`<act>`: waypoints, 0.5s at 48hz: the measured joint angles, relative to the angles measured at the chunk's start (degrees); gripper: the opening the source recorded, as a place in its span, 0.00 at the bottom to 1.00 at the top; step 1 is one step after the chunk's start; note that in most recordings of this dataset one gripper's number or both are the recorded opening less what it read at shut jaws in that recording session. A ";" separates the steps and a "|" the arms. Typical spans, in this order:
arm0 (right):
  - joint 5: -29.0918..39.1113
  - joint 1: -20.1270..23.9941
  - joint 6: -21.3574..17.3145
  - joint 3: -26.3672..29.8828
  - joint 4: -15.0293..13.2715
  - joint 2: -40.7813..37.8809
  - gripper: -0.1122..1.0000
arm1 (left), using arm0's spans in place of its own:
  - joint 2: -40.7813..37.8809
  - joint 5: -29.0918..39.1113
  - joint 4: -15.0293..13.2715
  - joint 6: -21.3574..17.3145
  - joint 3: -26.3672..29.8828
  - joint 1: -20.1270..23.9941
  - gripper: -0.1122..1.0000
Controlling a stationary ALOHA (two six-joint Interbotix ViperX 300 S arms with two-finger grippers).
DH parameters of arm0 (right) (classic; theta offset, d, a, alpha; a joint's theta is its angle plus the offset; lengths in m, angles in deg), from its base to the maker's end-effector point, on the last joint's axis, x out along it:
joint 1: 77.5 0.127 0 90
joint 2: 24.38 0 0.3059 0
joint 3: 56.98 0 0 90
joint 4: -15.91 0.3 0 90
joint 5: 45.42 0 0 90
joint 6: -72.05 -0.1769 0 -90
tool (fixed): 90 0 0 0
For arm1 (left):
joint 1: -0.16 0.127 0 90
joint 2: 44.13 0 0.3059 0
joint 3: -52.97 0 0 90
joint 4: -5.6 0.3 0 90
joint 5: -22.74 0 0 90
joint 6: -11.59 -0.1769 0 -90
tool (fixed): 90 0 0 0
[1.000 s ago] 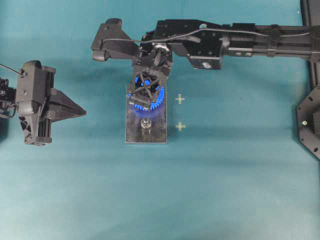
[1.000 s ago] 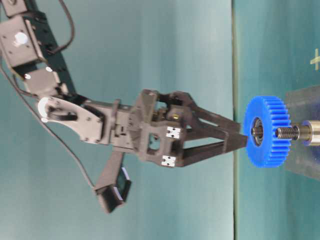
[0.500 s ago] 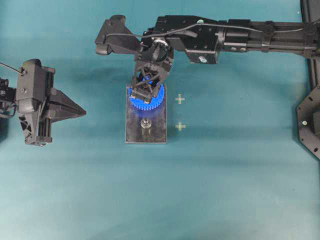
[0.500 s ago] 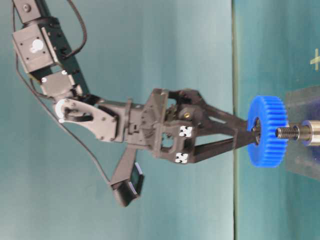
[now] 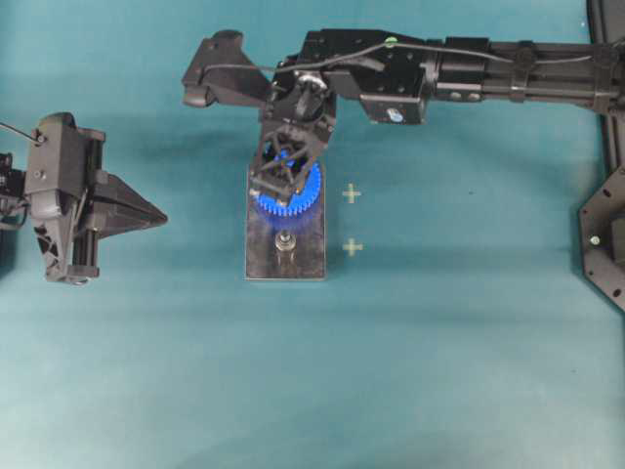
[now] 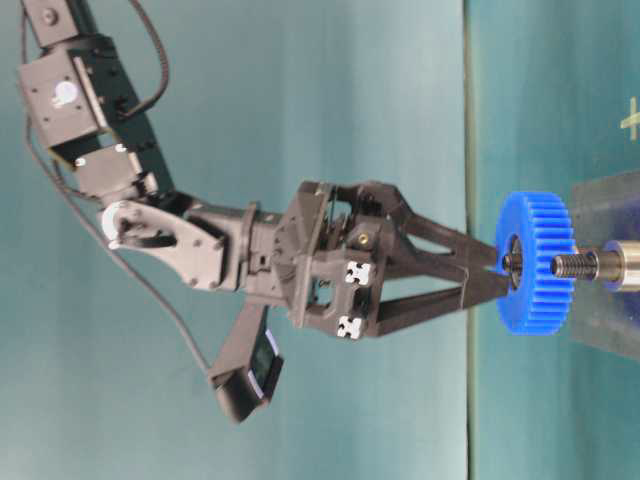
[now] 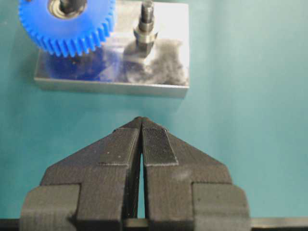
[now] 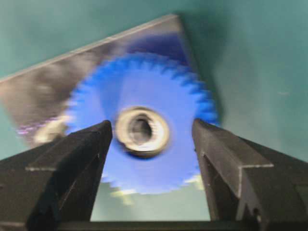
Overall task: Fit the large gear onto the shaft.
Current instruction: 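Align the gear bore with the upper shaft and push it on, then open the right gripper and withdraw it from the gear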
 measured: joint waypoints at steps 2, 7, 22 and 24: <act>0.09 0.44 0.09 0.00 0.09 0.00 0.75 | 0.00 0.00 0.00 0.00 0.00 0.00 0.10; 0.62 0.97 0.00 0.00 0.09 -0.53 0.75 | 0.00 -0.09 0.00 0.00 -0.09 0.00 0.10; 2.02 0.79 0.00 0.26 -1.49 -1.23 0.75 | 0.09 -0.09 0.00 0.00 -0.09 0.00 0.10; 2.46 0.88 0.00 0.35 -1.67 -1.23 0.75 | 0.09 -0.09 0.00 0.00 -0.09 0.00 0.10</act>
